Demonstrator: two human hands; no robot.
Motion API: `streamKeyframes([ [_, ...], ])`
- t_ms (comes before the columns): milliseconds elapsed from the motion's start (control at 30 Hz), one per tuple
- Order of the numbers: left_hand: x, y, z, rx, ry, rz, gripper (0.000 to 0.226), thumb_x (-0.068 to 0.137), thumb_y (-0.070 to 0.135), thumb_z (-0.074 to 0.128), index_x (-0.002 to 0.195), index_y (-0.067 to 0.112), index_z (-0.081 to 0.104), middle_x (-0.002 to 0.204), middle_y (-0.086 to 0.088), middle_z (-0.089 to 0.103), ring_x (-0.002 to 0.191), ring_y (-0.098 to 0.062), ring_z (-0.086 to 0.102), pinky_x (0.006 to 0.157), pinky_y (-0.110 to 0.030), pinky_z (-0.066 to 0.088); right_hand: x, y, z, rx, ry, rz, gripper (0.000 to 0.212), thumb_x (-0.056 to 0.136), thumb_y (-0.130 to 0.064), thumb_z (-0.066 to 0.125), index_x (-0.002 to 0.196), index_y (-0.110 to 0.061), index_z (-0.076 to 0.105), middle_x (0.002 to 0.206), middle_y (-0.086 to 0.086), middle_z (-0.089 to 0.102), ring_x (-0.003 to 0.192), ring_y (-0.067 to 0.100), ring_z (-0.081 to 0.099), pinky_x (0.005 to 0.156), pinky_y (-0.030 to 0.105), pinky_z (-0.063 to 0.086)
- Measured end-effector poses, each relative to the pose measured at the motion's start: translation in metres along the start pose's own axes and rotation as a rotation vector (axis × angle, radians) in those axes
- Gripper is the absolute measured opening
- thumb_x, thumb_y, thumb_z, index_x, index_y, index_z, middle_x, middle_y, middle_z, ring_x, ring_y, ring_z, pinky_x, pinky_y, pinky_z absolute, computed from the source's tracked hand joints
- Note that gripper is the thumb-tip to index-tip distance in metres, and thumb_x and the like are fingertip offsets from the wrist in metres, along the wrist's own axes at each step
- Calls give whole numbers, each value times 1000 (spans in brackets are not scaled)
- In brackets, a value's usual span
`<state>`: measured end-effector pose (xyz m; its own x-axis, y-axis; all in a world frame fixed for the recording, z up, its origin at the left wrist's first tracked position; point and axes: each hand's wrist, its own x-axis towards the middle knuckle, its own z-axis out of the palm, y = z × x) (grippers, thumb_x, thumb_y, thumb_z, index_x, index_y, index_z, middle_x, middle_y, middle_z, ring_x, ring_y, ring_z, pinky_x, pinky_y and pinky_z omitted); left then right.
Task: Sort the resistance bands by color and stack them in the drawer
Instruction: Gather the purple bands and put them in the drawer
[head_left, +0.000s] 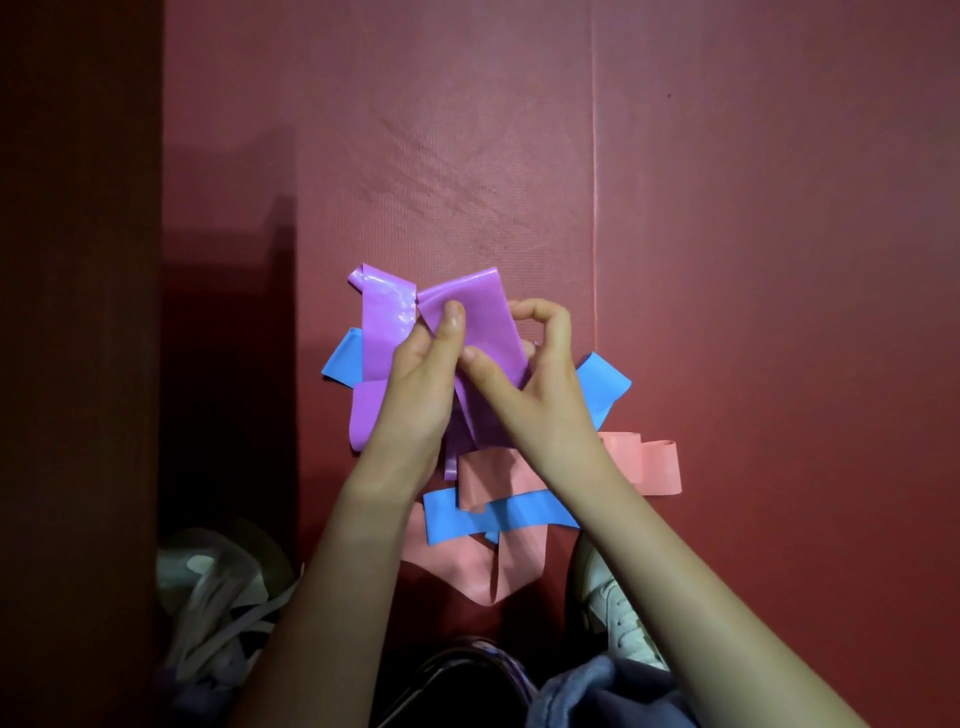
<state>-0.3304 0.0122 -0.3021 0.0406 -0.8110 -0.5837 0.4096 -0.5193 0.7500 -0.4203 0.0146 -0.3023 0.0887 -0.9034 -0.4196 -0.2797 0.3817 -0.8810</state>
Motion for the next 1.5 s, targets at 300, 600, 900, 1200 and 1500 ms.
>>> streamKeyframes([
  [300, -3, 35, 6, -56, -50, 128, 40, 85, 37, 36, 74, 30, 74, 82, 8, 75, 83, -10, 70, 78, -27, 56, -2, 14, -28, -226, -32, -143, 37, 78, -36, 48, 112, -22, 50, 107, -3, 58, 100, 15, 55, 86, 25, 44],
  [600, -11, 61, 24, -51, -174, 294, 31, 88, 27, 33, 96, 11, 58, 78, 9, 74, 78, -7, 70, 70, -22, 55, 2, 9, -42, -254, 34, -157, 25, 84, -32, 44, 61, -29, 37, 60, -9, 43, 55, 4, 32, 54, 15, 30],
  [900, -13, 67, 29, -67, -242, 219, 30, 85, 28, 35, 95, 12, 58, 77, 5, 74, 78, -11, 70, 78, -30, 58, 6, 13, -31, -229, 11, -79, 27, 86, -29, 46, 111, -20, 49, 99, -6, 57, 84, 2, 54, 81, 20, 44],
  [1200, -16, 63, 31, 21, -256, 177, 30, 85, 30, 35, 94, 17, 60, 79, 8, 74, 82, -11, 70, 85, -31, 55, 28, 17, -23, -116, -168, -18, 43, 86, -4, 50, 124, -23, 40, 114, -21, 42, 106, -14, 35, 80, -10, 28],
  [1500, -13, 68, 16, -96, -197, 207, 31, 85, 32, 33, 93, 15, 58, 75, 5, 74, 72, -10, 71, 65, -26, 57, 7, 25, -33, -125, -324, 112, 38, 89, -1, 48, 87, -38, 50, 88, -19, 58, 81, -4, 54, 80, 17, 42],
])
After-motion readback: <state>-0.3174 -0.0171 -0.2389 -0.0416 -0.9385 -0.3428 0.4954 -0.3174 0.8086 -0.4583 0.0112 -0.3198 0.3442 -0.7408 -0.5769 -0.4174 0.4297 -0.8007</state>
